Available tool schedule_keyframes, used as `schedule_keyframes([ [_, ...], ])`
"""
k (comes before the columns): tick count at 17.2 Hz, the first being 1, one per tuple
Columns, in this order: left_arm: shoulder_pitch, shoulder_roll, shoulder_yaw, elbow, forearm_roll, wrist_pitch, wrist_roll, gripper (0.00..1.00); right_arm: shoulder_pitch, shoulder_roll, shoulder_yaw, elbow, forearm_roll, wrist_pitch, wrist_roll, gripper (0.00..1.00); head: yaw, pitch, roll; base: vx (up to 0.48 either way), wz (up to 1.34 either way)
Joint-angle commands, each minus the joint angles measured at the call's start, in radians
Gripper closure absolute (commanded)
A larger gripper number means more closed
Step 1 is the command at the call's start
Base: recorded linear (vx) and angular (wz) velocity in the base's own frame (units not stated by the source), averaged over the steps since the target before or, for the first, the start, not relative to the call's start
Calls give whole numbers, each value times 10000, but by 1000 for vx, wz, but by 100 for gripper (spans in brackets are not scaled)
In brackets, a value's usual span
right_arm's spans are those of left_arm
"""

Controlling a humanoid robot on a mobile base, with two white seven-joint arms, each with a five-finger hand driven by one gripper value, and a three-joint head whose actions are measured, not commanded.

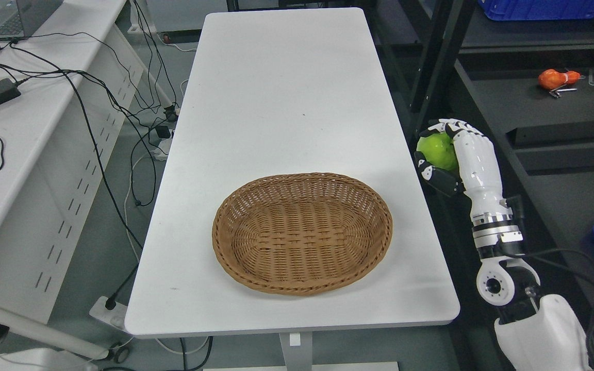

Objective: Place green apple on left shelf middle layer
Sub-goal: 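Lift the green apple out of the basket with the right hand, then hold the green apple in the right hand while turning toward the shelf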

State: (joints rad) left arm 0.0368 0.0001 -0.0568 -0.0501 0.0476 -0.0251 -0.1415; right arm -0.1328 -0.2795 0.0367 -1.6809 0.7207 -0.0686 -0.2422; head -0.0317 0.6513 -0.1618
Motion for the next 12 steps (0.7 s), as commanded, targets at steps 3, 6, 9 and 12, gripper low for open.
schedule_keyframes([
  [3,0,174,0,-5,0,5,4,0,331,417,-259,-249,-13,-20,-1,100,0,0,0,0,0],
  [6,0,174,0,-5,0,5,4,0,377,432,-259,-249,2,-20,-1,100,0,0,0,-2,-14],
  [9,0,174,0,-5,0,5,4,0,407,494,-259,-249,2,-35,-1,100,0,0,0,-8,-21],
  [12,0,174,0,11,0,5,4,0,438,525,-244,-249,2,-51,-16,100,0,0,0,-67,-1],
])
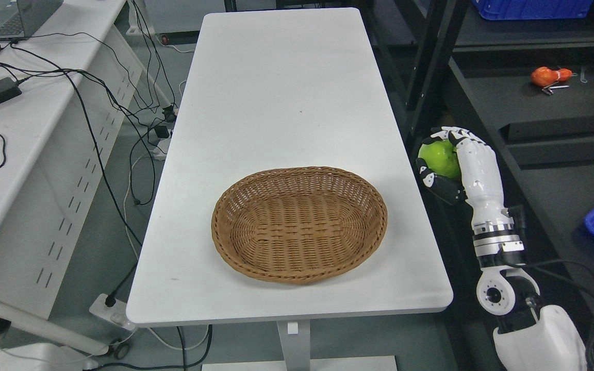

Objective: Place green apple on left shelf middle layer
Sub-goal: 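Hold the green apple in the right hand while turning toward the shelf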

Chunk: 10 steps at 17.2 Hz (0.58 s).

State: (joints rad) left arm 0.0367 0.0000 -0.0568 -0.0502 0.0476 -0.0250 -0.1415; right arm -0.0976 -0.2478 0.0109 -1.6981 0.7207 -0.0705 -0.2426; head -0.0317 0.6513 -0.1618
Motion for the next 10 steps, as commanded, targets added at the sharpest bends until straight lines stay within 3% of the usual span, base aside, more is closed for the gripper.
schedule_keyframes([
  [1,1,175,0,-4,0,5,4,0,101,238,14,-76,3,-31,2,100,0,0,0,-113,-2],
  [10,1,175,0,11,0,5,4,0,194,254,60,-76,3,-62,-13,100,0,0,0,-203,63],
])
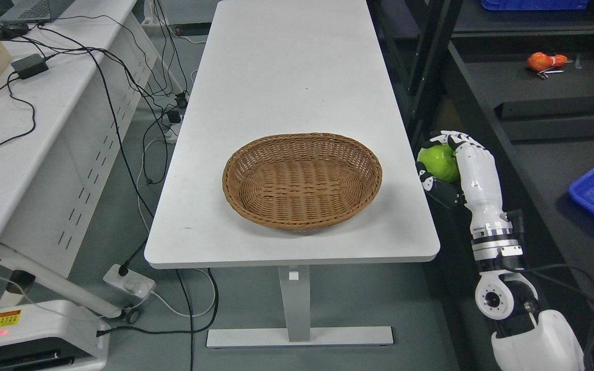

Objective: Place green apple on left shelf middle layer
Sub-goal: 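Hold the green apple in the right hand while turning toward the shelf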

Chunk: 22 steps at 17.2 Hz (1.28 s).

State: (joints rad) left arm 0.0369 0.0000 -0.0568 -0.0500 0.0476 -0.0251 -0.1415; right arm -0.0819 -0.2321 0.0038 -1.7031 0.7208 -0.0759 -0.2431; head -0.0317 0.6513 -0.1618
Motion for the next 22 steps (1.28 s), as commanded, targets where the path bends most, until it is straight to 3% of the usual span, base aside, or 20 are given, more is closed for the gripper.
schedule_keyframes([
  [1,-1,175,0,-6,0,5,4,0,52,97,130,-27,1,-8,7,100,0,0,0,-200,-207],
  [9,-1,175,0,-6,0,5,4,0,68,97,161,-12,1,-69,-8,100,0,0,0,-282,-196],
  [22,-1,175,0,-6,0,5,4,0,313,82,223,4,1,-545,130,100,0,1,0,-334,163],
])
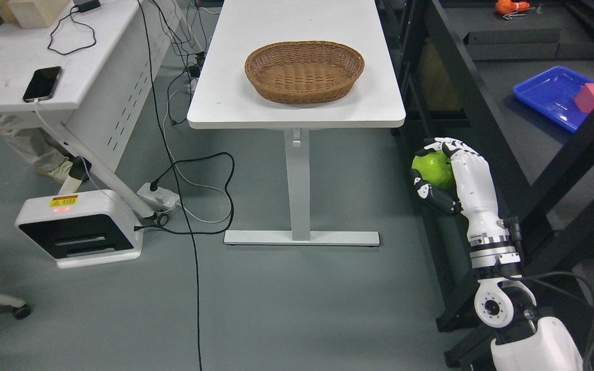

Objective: Place green apple on left shelf middle layer
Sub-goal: 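Hold the green apple in the right hand while turning toward the shelf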

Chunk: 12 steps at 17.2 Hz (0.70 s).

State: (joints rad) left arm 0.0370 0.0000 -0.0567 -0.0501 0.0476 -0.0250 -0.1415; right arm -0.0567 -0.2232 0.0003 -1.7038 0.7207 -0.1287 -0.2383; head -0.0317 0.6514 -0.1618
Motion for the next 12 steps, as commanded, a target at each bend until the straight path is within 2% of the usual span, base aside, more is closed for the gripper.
schedule_keyframes([
  [1,-1,175,0,10,0,5,4,0,106,-8,273,11,2,-17,98,100,0,0,0,-297,203],
  [8,-1,175,0,10,0,5,4,0,199,-23,273,11,-13,-32,83,100,0,0,0,-260,100],
  [12,-1,175,0,10,0,5,4,0,275,-39,273,27,2,-94,83,100,0,0,0,-173,-267],
])
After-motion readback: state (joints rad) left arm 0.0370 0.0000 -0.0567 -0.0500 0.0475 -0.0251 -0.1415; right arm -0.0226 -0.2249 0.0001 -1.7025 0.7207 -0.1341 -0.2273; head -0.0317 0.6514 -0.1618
